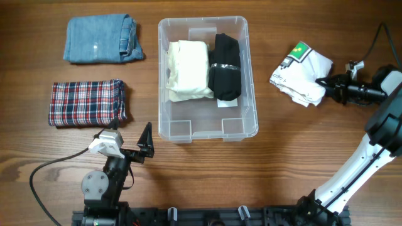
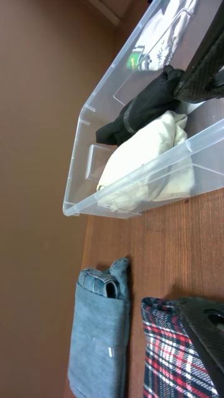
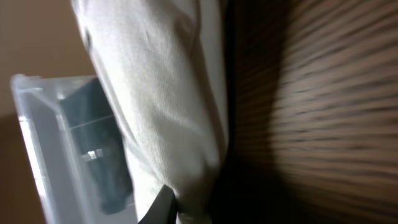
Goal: Pack container
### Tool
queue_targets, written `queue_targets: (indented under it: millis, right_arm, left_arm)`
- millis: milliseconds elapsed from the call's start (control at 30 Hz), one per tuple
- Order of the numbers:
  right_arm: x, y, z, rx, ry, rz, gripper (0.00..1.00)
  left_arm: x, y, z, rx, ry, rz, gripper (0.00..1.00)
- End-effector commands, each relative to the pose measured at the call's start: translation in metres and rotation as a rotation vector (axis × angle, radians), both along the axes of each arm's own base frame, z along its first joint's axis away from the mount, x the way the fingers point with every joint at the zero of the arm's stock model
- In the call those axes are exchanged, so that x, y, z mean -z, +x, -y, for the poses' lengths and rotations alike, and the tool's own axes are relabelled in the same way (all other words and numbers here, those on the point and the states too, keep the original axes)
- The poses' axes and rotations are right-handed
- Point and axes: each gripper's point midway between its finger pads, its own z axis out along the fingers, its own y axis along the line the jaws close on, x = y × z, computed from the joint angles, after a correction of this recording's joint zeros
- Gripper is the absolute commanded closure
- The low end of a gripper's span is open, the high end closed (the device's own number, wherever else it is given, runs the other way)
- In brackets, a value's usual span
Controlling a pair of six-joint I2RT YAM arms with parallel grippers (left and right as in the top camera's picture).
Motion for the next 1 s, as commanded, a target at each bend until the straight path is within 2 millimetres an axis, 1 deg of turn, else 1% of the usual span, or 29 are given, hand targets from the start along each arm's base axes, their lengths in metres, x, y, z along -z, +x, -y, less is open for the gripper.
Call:
queue_targets:
  millis: [0,33,67,100,133,167,233,300,333,367,400,433,500,567,633,667,700,767,800,833,900,967]
  right_arm:
    - [-0.051,0.024,-0.007,0.013,0.119,0.145,0.96]
    - [-0.068,0.027,-0.006,0.012,0.114,0.179,0.96]
    - [-0.079,0.029,-0.004,0.013,0.106,0.192,0.96]
    - [-0.098,0.032,-0.002,0.014,0.088,0.218,0.96]
    - [-0.11,0.033,-0.002,0.013,0.078,0.235,0.96]
    - [-0.132,0.035,-0.002,0.008,0.053,0.271,0.96]
    - [-0.167,0.034,-0.003,0.001,0.015,0.33,0.96]
    - [-0.206,0.031,-0.01,0.0,-0.024,0.385,0.96]
    - [-0.218,0.03,-0.012,-0.001,-0.034,0.404,0.96]
    - [-0.239,0.026,-0.018,-0.002,-0.051,0.433,0.96]
    - [-0.255,0.023,-0.024,-0.006,-0.063,0.457,0.96]
    - [-0.267,0.02,-0.029,-0.009,-0.07,0.472,0.96]
    - [-0.299,0.011,-0.048,-0.033,-0.091,0.523,0.96]
    - [-0.322,0.003,-0.069,-0.066,-0.105,0.565,0.96]
    - [-0.345,-0.008,-0.098,-0.12,-0.118,0.615,0.96]
    - [-0.358,-0.017,-0.124,-0.167,-0.143,0.643,0.96]
    - [-0.362,-0.021,-0.136,-0.188,-0.16,0.651,0.96]
    - [-0.367,-0.03,-0.167,-0.244,-0.212,0.657,0.96]
    - [-0.366,-0.036,-0.186,-0.278,-0.244,0.653,0.96]
    - [-0.364,-0.039,-0.197,-0.301,-0.262,0.646,0.95]
    - [-0.354,-0.048,-0.229,-0.372,-0.302,0.615,0.96]
    - [-0.34,-0.057,-0.258,-0.443,-0.336,0.575,0.96]
  left_arm:
    - [0.002,0.0,-0.003,-0.012,0.016,0.0,0.0]
    - [0.002,0.0,-0.003,-0.012,0.016,0.0,0.0]
    - [0.002,0.0,-0.003,-0.012,0.016,0.0,0.0]
    - [0.002,0.0,-0.003,-0.012,0.016,0.0,0.0]
    - [0.002,0.0,-0.003,-0.012,0.016,0.0,0.0]
    - [0.002,0.0,-0.003,-0.012,0.016,0.0,0.0]
    - [0.002,0.0,-0.003,-0.012,0.016,0.0,0.0]
    - [0.002,0.0,-0.003,-0.012,0.016,0.0,0.0]
    - [0.002,0.0,-0.003,-0.012,0.016,0.0,0.0]
    - [0.002,0.0,-0.003,-0.012,0.016,0.0,0.0]
    - [0.002,0.0,-0.003,-0.012,0.016,0.0,0.0]
    - [0.002,0.0,-0.003,-0.012,0.016,0.0,0.0]
    - [0.002,0.0,-0.003,-0.012,0.016,0.0,0.0]
    - [0.002,0.0,-0.003,-0.012,0.016,0.0,0.0]
    - [0.002,0.0,-0.003,-0.012,0.016,0.0,0.0]
    - [0.002,0.0,-0.003,-0.012,0.016,0.0,0.0]
    - [0.002,0.0,-0.003,-0.012,0.016,0.0,0.0]
    - [0.002,0.0,-0.003,-0.012,0.016,0.0,0.0]
    - [0.002,0.0,-0.003,-0.012,0.016,0.0,0.0]
    - [0.002,0.0,-0.003,-0.012,0.016,0.0,0.0]
    - [0.002,0.0,-0.003,-0.012,0.016,0.0,0.0]
    - [0.002,0.0,-0.003,-0.012,0.016,0.0,0.0]
